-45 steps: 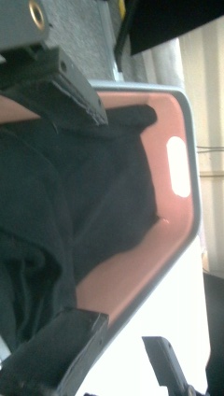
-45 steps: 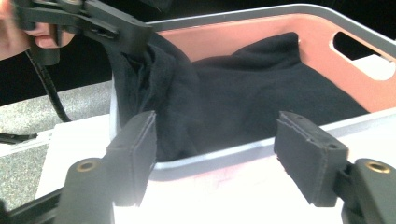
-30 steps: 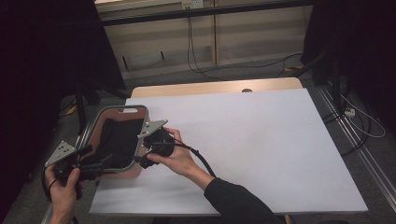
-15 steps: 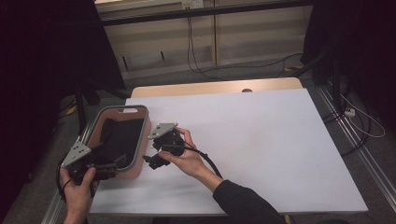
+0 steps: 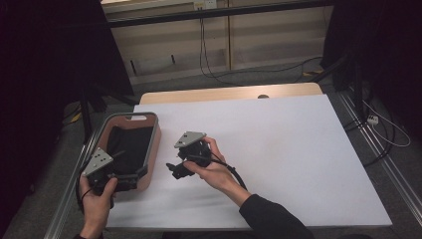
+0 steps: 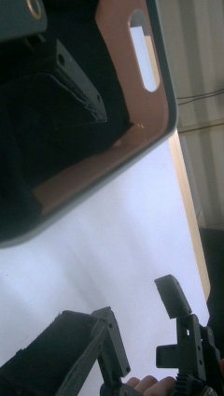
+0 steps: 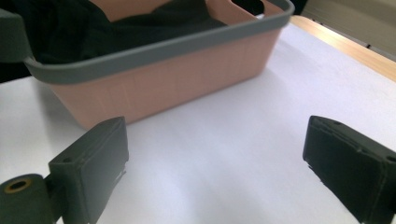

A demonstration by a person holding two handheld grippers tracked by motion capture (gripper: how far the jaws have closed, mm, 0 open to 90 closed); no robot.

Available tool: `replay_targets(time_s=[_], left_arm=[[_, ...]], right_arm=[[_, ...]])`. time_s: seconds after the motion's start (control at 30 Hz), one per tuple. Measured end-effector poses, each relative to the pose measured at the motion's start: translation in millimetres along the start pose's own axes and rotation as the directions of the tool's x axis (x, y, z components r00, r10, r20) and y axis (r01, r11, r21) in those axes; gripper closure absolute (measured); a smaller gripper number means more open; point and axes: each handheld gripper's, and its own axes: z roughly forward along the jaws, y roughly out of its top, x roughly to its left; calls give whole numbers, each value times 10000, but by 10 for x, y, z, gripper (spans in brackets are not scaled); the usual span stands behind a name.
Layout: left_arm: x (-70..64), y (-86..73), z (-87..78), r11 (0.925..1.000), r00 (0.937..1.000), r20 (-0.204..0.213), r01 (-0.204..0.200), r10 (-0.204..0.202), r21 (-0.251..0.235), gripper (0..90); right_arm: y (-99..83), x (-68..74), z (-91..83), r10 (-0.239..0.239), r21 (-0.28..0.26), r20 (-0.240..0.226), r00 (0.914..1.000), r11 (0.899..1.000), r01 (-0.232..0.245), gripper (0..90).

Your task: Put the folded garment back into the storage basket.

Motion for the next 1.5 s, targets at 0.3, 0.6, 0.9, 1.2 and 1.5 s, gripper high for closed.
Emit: replay_targets(time_s=[0.3, 0.6, 0.9, 1.2, 1.5], left_arm=[[-124, 53, 100, 9999, 9998, 143, -136, 137, -56, 33], [-264, 41, 254, 9983, 9985, 408, -381, 364, 437, 33], [-396, 55, 372, 9971, 9960, 721, -565, 528, 504, 34], [-514, 88, 550, 9964, 9923, 1163, -508, 427, 682, 44], [-617, -14, 665, 9924, 9874, 1446, -792, 651, 945, 44]], right_arm=[[-157, -72, -223, -78, 59, 690, 9976, 10000, 74, 59], [-367, -226, -474, 96, -317, 1523, 9883, 9995, -48, 46], [-586, -369, -681, 636, -268, 1539, 9860, 9978, -601, 33], [-756, -463, -893, 1026, -398, 1786, 9786, 9945, -970, 34], [-966, -554, -1136, 1364, -477, 2114, 9678, 9905, -1292, 33]])
